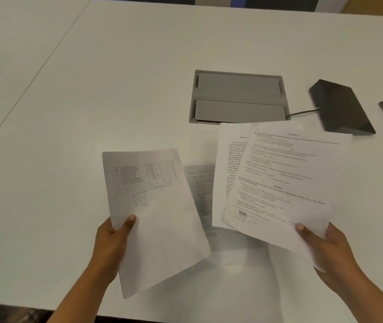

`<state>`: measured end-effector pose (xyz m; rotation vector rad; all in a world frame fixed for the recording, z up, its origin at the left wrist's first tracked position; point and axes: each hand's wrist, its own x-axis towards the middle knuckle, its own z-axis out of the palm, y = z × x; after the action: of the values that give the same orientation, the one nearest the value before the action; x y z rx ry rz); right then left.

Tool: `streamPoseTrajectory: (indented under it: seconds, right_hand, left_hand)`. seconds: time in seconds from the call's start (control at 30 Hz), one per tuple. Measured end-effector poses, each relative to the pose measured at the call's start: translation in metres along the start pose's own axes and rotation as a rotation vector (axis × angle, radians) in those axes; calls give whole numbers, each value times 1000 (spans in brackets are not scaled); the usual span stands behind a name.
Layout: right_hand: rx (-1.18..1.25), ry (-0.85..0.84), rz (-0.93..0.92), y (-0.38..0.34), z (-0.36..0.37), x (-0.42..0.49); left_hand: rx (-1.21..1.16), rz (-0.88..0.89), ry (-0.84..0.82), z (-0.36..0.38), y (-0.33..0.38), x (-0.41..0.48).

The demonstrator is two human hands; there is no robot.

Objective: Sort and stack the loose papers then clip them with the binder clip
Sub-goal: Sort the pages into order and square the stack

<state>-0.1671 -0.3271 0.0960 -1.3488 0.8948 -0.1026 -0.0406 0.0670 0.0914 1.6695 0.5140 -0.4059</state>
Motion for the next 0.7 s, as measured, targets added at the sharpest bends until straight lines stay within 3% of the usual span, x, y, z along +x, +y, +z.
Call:
streamPoseTrajectory:
  seconds: [0.2, 0.4, 0.7]
  right_hand:
    - [53, -239, 21, -13, 22, -18]
    - [-18, -334, 19, -3, 49, -23]
    - [-93, -468, 33, -3, 61, -27]
  left_hand:
    - [-37, -8, -138, 27, -2, -11]
    - [-80, -6, -241, 58, 10, -17]
    - [-155, 39, -208, 76, 29, -24]
